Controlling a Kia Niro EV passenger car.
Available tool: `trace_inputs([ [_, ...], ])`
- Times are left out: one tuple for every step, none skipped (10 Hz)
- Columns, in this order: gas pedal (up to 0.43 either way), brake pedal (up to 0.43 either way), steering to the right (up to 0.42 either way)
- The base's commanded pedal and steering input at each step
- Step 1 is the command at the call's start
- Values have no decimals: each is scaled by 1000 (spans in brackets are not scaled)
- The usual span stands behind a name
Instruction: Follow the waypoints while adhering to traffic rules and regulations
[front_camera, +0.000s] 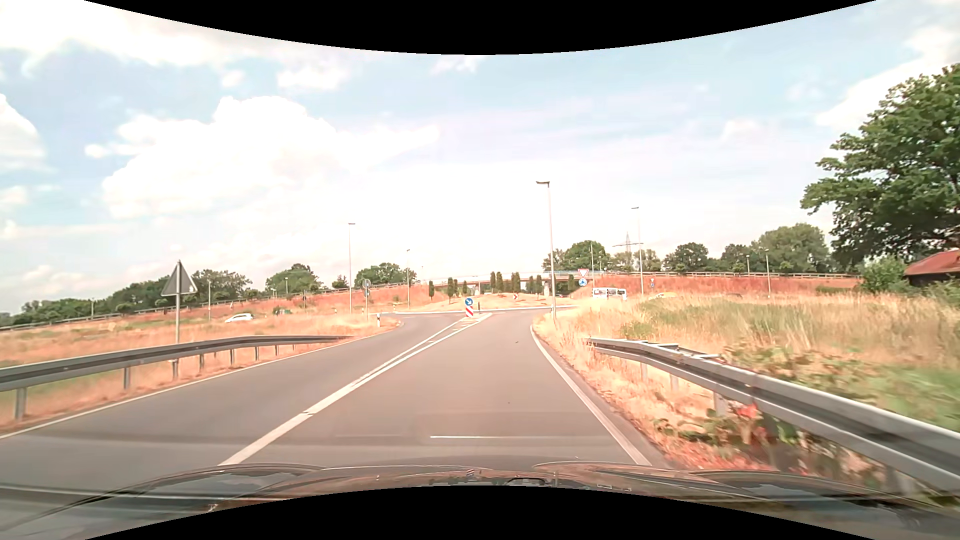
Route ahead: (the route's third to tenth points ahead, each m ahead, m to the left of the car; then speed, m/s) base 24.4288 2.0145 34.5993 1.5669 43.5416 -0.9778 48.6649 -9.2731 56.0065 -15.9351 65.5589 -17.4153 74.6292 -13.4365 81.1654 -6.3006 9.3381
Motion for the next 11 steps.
trace_inputs([
  [157,0,3],
  [157,0,3],
  [157,0,3],
  [157,0,3],
  [157,0,4],
  [157,0,4],
  [150,0,4],
  [150,0,4],
  [138,0,4],
  [130,0,4],
  [130,0,4],
])
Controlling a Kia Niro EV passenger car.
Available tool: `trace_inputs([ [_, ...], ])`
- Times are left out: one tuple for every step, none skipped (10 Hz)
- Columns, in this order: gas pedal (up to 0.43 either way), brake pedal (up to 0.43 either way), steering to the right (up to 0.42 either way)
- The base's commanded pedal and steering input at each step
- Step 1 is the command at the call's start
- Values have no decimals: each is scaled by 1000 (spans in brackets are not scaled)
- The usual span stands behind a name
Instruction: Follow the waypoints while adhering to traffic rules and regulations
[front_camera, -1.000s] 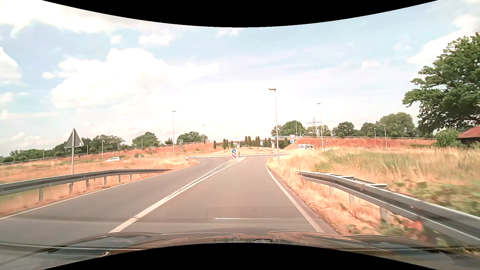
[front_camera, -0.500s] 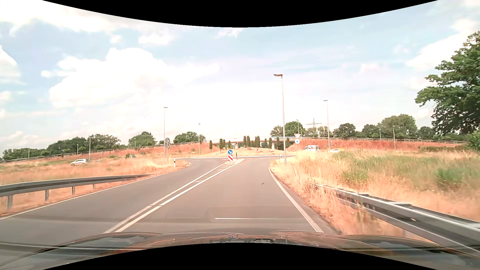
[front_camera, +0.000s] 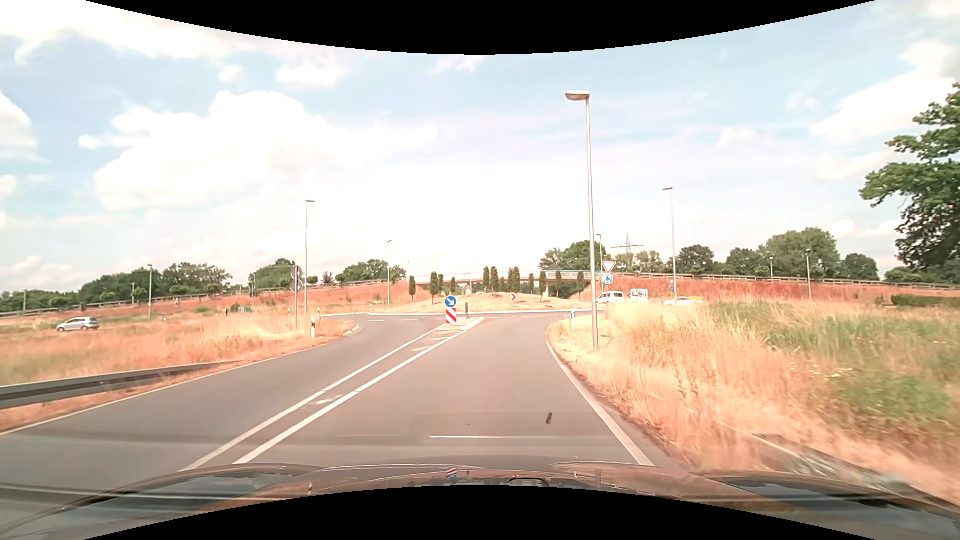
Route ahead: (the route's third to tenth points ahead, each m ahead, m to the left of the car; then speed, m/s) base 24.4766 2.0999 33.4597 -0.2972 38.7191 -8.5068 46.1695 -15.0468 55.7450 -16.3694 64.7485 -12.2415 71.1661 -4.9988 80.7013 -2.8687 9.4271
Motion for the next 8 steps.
trace_inputs([
  [130,0,4],
  [130,0,4],
  [130,0,4],
  [130,0,4],
  [130,0,4],
  [118,0,5],
  [118,0,5],
  [110,0,5],
])
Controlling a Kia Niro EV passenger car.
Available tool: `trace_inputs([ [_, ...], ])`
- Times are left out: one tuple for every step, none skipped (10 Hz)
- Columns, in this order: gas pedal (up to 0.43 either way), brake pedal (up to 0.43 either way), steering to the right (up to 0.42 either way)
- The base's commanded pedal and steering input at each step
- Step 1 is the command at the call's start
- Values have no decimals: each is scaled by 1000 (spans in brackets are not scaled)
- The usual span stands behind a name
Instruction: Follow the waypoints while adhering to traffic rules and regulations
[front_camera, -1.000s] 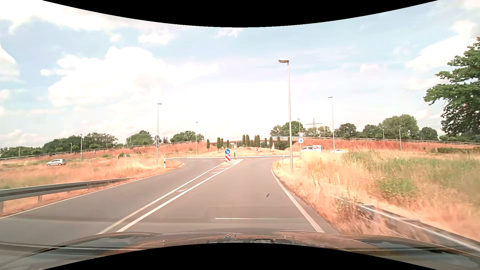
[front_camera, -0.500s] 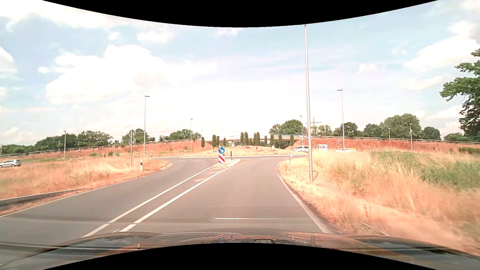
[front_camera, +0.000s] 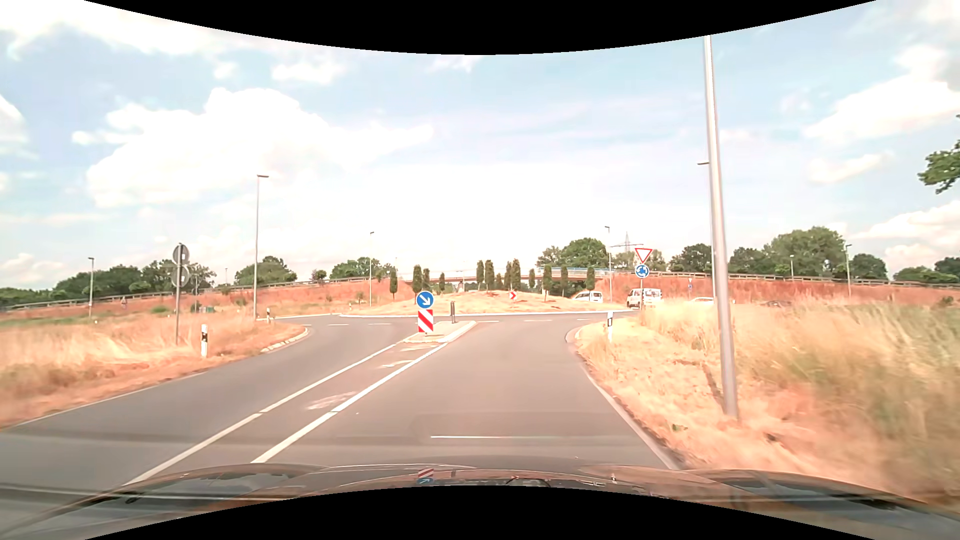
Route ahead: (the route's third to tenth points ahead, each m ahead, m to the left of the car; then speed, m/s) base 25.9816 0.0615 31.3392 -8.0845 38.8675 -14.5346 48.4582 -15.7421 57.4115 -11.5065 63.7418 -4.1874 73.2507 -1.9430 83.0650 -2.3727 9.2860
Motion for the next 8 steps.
trace_inputs([
  [98,0,5],
  [87,0,6],
  [87,0,6],
  [87,0,6],
  [87,0,8],
  [87,0,11],
  [87,0,13],
  [87,0,21],
])
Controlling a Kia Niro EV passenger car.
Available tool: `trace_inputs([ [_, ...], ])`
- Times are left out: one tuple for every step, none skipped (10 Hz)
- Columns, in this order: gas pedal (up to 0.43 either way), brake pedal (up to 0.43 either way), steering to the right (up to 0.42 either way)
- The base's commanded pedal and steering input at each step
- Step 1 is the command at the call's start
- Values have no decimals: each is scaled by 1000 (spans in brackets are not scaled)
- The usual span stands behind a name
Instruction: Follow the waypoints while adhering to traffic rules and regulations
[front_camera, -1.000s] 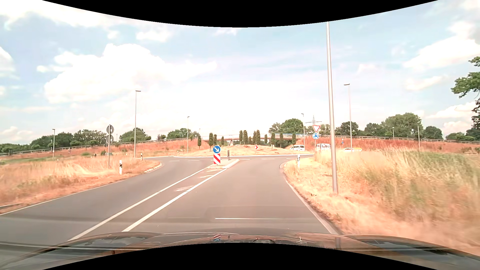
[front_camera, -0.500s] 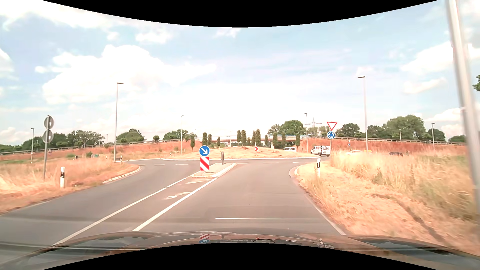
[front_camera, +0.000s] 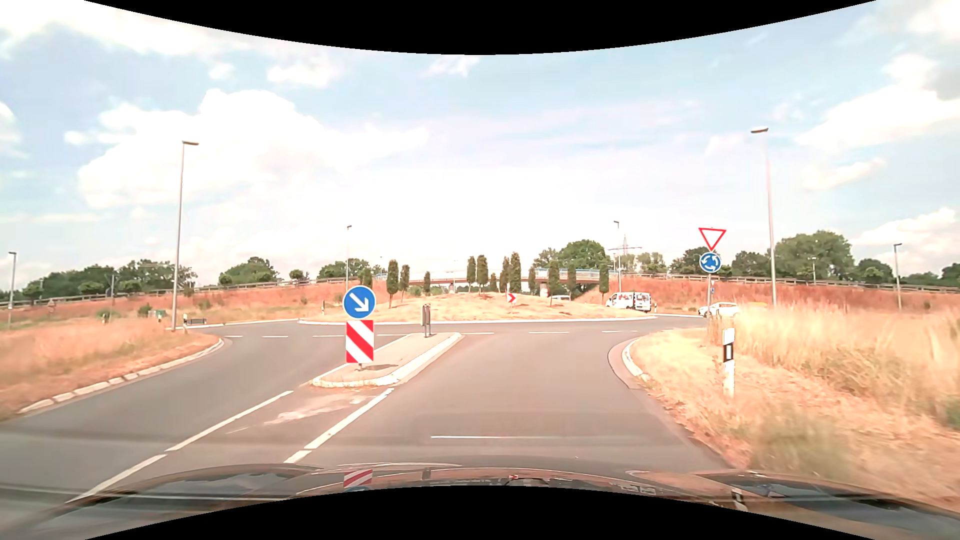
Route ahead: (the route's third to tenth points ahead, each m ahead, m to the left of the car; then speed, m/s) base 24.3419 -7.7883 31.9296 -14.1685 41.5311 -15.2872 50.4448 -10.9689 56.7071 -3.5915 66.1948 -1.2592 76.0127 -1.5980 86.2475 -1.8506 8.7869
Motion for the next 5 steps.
trace_inputs([
  [87,0,35],
  [98,0,44],
  [98,0,50],
  [98,0,58],
  [118,0,68],
])
